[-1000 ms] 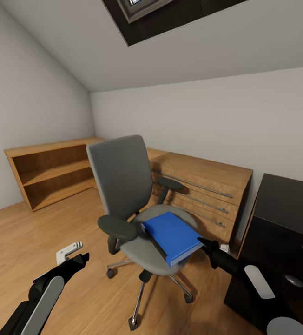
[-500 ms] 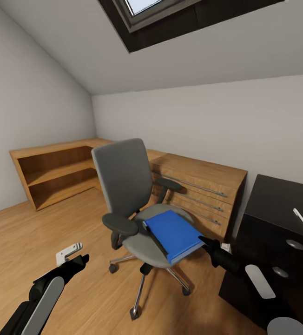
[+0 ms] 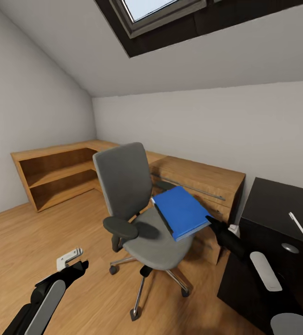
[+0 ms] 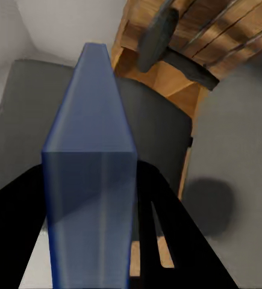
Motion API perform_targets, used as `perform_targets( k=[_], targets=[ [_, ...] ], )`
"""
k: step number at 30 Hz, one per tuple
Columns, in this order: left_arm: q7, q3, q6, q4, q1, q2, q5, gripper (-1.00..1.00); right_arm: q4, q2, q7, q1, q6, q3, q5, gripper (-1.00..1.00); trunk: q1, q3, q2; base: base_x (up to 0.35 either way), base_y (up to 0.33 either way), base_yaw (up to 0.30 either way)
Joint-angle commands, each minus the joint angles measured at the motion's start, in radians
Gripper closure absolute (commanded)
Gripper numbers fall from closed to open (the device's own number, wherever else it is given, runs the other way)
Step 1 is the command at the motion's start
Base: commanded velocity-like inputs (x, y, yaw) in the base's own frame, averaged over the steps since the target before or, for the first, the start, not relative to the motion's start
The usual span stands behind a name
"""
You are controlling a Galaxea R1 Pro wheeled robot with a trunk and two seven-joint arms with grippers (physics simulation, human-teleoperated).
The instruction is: In the bedroom, organize the workspace by keeping the computer under the desk, ensuring the monitor is on the desk, placing the keyboard on the desk next to the monitor, placing the mouse on the desk next to the keyboard, moving the folder from the swivel chair onto the desk next to the mouse, stacking the notebook on top of the folder with the pen on top of the notebook, and positioning the swivel chair next to the desk.
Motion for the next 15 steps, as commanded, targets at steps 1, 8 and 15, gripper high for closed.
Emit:
perform_targets(
  k=[1,8,15],
  targets=[
    [0.011,-0.003,0.0,0.002,-0.001,0.001,0.009,-1.0,-0.021,0.0,0.001,0.001,0.003,-0.002,0.009,1.0,-0.004,0.002,0.007,0.0,0.0,0.0],
    [0.012,-0.004,-0.001,0.022,-0.001,-0.001,0.01,-1.0,-0.296,0.006,-0.003,0.057,-0.004,-0.002,0.074,1.0,-0.031,0.024,0.056,0.0,0.0,0.0],
    [0.003,-0.009,-0.021,0.213,-0.001,-0.005,0.009,-1.0,-0.487,0.008,-0.099,0.076,-0.003,0.0,0.094,1.0,-0.058,0.046,0.105,0.0,0.0,0.0]
  ],
)
